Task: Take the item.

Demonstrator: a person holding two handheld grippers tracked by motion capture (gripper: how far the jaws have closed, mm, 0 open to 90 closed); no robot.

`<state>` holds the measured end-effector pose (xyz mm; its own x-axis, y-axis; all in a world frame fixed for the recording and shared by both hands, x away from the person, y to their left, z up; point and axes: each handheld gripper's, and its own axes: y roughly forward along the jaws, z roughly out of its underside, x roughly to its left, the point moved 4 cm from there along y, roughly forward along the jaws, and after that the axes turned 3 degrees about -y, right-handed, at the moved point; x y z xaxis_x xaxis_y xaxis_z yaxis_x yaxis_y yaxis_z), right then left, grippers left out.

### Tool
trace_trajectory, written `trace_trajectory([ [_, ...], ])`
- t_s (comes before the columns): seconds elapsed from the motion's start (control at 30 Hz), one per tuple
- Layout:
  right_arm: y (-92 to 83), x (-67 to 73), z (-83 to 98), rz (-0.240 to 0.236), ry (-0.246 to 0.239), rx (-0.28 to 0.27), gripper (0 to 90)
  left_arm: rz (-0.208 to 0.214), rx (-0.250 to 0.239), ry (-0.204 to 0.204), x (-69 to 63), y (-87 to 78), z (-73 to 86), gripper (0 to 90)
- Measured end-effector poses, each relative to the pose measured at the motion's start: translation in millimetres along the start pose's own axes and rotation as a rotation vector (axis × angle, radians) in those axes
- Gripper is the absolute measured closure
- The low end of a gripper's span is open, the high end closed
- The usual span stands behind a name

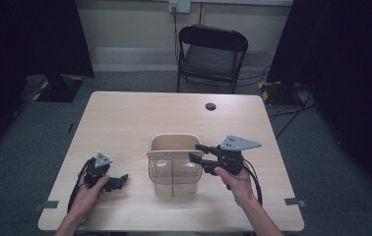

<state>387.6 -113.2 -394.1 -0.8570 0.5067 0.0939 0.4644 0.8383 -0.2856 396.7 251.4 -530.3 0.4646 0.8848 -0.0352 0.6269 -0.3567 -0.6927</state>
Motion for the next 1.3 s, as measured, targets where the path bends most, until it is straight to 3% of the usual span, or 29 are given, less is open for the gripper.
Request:
trace_trajectory([
  [1.3,-1.6,0.4,-0.3,0.003,0.0,-0.006,55.6,-0.002,0.0,0.0,0.0,0.0,0.0,3.9],
])
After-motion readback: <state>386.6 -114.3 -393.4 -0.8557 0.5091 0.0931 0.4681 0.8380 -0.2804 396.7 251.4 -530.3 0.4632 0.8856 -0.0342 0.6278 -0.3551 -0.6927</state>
